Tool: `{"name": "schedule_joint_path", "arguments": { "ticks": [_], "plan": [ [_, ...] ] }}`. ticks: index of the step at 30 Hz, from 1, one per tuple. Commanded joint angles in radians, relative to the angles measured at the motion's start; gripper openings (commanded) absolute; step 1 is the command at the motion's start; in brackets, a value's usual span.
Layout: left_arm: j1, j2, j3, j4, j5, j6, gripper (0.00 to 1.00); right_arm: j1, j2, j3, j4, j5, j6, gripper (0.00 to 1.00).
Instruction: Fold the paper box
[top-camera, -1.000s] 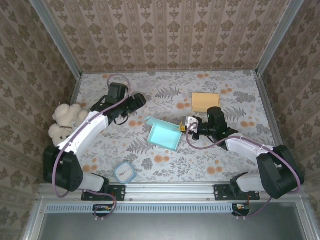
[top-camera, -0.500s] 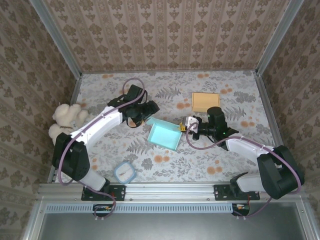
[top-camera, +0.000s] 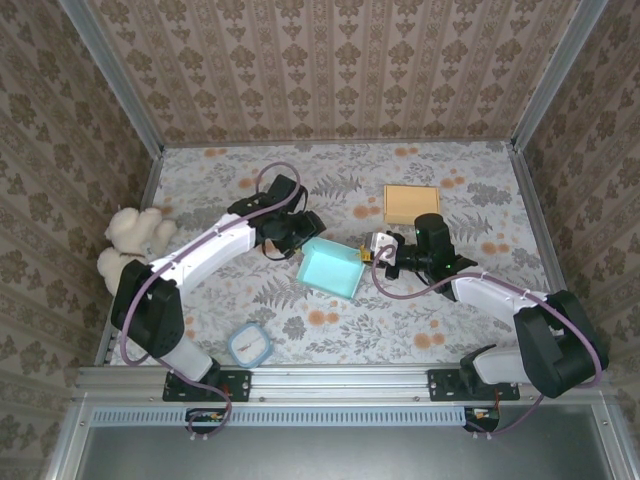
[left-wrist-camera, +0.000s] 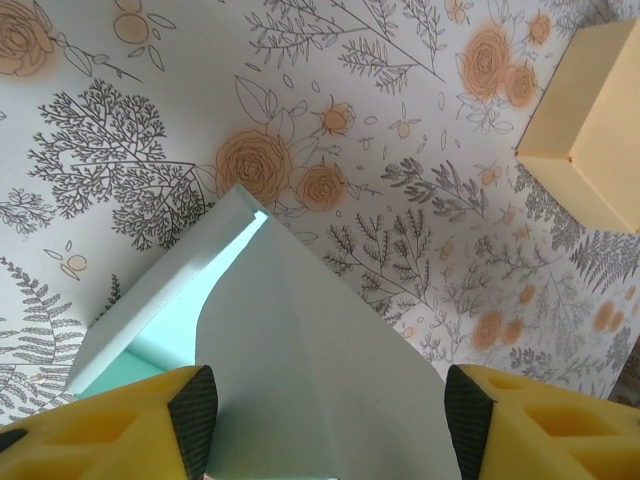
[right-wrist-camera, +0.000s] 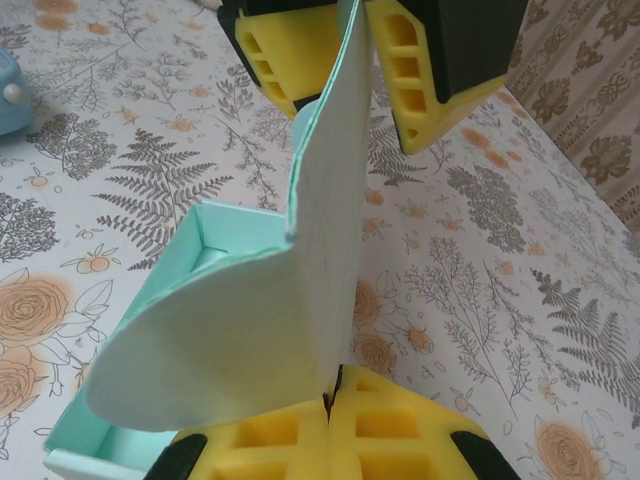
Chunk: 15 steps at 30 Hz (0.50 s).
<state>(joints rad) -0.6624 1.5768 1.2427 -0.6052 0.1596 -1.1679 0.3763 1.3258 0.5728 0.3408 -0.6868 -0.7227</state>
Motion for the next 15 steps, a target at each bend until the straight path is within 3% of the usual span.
{"name": "schedule_joint_path", "arguments": {
  "ticks": [1,15],
  "plan": [
    [-0.017,0.014,0.011,-0.008,-0.001,-0.016,0.63,0.004,0.017,-0.001,-0.006,0.004,-0.023,0.0],
    [-0.056,0.004,-0.108,0.018,-0.062,-0.045,0.56,0.028,0.026,0.024,-0.132,0.07,-0.061,0.09]
  ]
}}
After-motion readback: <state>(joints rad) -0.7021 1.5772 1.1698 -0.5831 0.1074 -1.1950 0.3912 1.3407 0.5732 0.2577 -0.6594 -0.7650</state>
